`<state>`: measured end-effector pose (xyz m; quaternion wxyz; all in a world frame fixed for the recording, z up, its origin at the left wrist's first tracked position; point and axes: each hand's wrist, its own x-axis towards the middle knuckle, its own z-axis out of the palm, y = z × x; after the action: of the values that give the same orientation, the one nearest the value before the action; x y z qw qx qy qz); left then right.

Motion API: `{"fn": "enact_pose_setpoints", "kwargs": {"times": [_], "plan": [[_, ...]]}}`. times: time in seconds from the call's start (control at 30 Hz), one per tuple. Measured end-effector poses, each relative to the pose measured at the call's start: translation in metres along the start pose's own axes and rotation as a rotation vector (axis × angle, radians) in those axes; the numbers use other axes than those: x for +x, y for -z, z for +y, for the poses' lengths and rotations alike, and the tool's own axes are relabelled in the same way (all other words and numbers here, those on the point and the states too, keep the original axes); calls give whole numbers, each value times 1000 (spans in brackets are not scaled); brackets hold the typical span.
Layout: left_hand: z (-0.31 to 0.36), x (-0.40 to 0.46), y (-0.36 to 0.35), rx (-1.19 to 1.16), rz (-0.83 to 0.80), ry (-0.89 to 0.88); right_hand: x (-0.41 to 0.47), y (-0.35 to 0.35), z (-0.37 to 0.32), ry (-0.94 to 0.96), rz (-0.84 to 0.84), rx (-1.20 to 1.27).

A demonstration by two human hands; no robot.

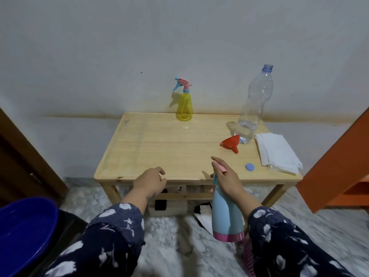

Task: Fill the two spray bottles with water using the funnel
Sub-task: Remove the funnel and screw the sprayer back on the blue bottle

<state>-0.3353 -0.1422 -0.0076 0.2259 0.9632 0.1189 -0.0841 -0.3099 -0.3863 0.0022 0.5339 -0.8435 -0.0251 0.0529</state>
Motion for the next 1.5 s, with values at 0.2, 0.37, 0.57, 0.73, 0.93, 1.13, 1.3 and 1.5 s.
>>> {"fn": "enact_pose_setpoints", "kwargs": {"times": [0.2,0.37,0.57,0.73,0.93,1.13,1.3,1.5], "plan": [[-8,-8,4,2,20,31,-8,-19,-9,14,-70,85],[-9,-10,8,13,34,46,-6,-33,-25,78,-119,71],[-6,-11,10,4,30,49,-5,-44,-34,51,-151,104],[0,-9,16,-23,29,67,8,-46,-40,91,-160,89],[16,-5,25,-286,-51,-11,42,-53,-72,201,-89,170],[24,34,37,-673,-235,-123,98,-68,-126,245,-85,292],[20,97,54,-756,-142,-146,158,-98,-159,319,-59,342],[1,185,86,-507,160,11,240,-126,-165,76,-95,-123]]}}
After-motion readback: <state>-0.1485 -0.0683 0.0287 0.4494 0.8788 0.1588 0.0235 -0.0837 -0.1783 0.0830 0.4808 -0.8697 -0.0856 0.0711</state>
